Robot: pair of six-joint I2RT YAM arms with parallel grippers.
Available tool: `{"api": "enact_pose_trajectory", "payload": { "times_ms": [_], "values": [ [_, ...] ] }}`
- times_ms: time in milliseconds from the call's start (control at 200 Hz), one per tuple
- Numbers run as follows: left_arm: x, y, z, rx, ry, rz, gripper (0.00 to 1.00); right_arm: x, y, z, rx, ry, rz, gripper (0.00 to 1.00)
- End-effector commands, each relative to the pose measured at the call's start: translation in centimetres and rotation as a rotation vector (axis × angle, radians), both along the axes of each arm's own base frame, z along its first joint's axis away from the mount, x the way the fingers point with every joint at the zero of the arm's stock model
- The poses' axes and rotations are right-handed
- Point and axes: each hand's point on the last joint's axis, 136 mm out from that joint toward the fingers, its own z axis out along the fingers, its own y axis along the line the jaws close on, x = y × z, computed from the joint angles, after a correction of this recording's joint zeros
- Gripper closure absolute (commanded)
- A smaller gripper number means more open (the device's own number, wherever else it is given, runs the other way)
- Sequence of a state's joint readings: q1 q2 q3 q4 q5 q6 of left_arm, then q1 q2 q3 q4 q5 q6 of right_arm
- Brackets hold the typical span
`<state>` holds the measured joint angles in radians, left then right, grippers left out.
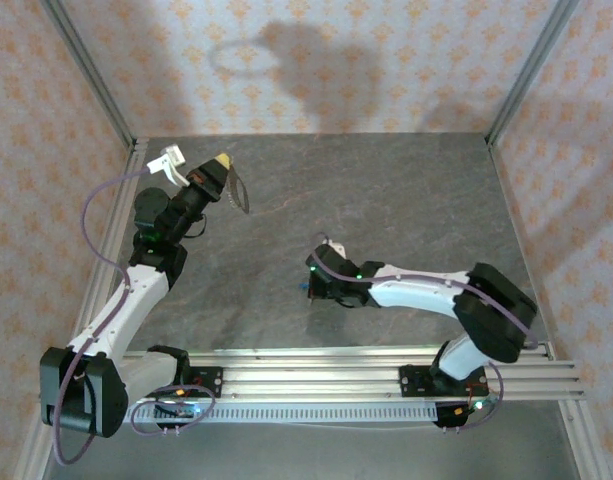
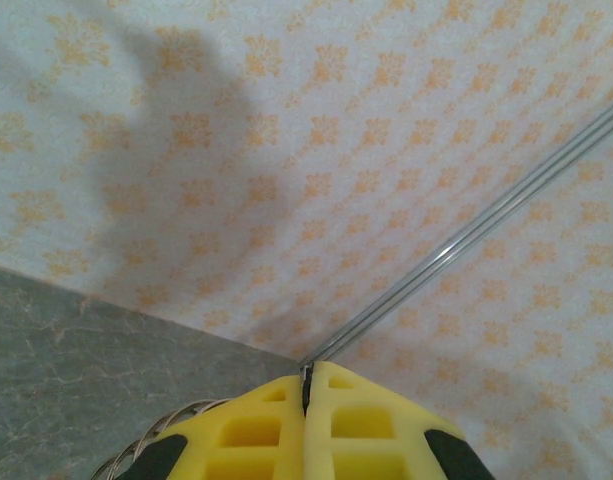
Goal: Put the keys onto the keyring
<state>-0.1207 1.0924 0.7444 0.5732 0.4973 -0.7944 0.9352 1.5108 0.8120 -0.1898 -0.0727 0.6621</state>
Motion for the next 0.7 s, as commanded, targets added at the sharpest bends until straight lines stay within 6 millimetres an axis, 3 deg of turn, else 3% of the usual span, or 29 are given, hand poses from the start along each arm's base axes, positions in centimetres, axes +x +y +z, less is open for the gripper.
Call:
{"api": "enact_pose_trajectory", "payload": {
  "times_ms": [0,255,280,390,696],
  "values": [
    [-1.5,-2.0,2.3,0.084,-0.068,-0.053,1.0,2.1,-2.7,3.3,0.037,-0.092,-0.068,1.0],
    [-2.4,-6.5,2.7,0.144,-0.13,-0.228,1.0,6.8,-7.7,11.9,0.156,-0.271,-0.183,1.0],
    [-2.4,-6.9,2.9,0.143,-0.139,-0.248,1.0,7.1,-8.2,13.6,0.181,-0.311,-0.192,1.0],
    [-2.7,-9.0,3.3,0.144,-0.17,-0.343,1.0,8.6,-9.9,17.5,0.237,-0.412,-0.22,1.0],
    [-4.7,-16.0,5.7,0.188,-0.258,-0.576,1.0,9.8,-12.3,25.8,0.439,-0.693,-0.198,1.0]
  ]
}}
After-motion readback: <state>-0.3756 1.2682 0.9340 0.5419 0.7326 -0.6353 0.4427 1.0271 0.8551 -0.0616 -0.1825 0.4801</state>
